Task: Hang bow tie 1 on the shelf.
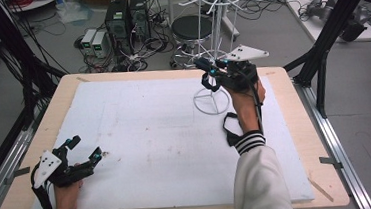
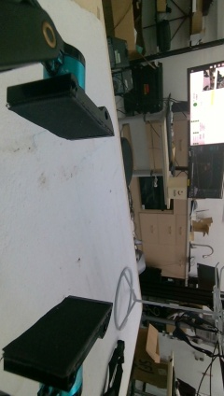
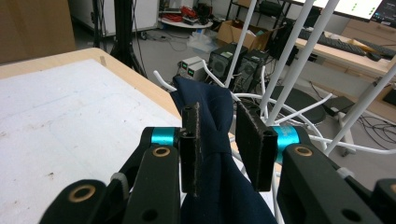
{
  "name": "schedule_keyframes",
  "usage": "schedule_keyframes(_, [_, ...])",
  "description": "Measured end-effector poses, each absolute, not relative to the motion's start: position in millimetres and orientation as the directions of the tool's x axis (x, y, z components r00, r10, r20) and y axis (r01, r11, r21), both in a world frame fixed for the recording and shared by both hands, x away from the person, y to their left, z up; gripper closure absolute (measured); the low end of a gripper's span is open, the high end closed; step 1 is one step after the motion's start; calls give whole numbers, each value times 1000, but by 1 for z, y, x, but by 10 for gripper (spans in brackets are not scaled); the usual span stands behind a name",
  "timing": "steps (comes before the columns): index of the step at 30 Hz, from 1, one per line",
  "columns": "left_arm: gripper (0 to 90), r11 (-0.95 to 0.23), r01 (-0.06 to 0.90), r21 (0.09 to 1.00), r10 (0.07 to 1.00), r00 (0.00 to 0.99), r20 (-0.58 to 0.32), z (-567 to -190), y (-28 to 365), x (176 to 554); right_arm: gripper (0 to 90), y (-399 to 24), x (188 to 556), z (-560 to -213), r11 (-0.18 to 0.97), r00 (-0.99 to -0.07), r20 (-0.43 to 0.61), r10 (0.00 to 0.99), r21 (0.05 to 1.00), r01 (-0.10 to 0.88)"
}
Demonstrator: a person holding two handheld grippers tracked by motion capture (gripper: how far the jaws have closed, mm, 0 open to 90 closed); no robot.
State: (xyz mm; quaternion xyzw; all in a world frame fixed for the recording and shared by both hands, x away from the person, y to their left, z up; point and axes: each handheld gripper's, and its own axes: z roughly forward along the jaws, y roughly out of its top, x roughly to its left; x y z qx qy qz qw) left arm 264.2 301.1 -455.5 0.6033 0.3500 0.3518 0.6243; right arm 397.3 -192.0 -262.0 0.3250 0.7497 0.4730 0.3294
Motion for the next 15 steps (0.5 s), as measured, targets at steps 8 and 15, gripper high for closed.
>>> schedule_keyframes(8, [142,27,-18,999,862,507,-14,-456,301,264,644,-193,392,-259,323,-580,-177,796,933,160])
schedule_keyframes(15, [142,20,-20,1000,862,508,-7,-456,301,264,174,-193,381,-255,259,-576,-147,804,959,117])
